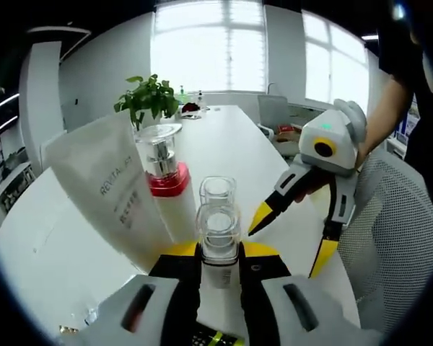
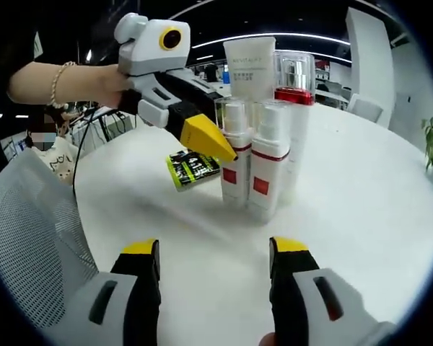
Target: Arrange the skincare products in the storage area until every visible bottle or jar stands upright without overlapping.
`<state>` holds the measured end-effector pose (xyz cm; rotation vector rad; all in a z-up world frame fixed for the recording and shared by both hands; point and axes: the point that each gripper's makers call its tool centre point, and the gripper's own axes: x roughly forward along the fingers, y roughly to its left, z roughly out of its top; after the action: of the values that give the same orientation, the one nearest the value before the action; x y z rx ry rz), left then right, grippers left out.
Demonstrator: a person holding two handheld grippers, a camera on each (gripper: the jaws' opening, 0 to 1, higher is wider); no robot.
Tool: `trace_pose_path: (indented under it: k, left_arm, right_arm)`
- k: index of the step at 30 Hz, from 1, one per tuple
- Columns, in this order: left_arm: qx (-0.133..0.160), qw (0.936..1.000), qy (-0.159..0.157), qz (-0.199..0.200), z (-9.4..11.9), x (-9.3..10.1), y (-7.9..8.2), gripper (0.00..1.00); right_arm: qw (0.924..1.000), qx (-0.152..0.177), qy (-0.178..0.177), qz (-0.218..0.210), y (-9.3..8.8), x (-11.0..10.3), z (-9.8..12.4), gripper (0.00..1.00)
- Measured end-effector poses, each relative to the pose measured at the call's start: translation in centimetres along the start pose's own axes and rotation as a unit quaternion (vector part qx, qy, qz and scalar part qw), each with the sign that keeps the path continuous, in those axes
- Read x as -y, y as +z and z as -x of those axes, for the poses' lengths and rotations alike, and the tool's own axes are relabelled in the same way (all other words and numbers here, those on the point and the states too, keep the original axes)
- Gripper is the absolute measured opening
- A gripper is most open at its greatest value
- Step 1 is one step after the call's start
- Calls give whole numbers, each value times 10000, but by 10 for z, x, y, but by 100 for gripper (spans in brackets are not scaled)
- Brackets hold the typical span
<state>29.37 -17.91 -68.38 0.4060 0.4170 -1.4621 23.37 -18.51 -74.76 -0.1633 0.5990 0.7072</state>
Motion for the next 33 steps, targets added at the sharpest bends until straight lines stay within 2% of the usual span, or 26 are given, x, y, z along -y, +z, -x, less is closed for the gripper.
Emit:
trace_pose_path:
  k: [5,15,28,33]
  left_arm:
    - [18,10000,-5,16,-2,-6,-1,14]
    - [12,9997,-15,225,-1,-3,-3,13]
    - [-104,9992,-14,375,10,6,-6,29]
    - [-156,9988,115,441,18,9,-7,39]
  right_arm:
    - [10000,7,-17,-22,-1,1,0,61]
    - [10000,19,-63,-62,-1,3,2,62]
    - [9999,30,-105,18,3,4,6,63]
    - [9998,73,-174,47,9,5,11,63]
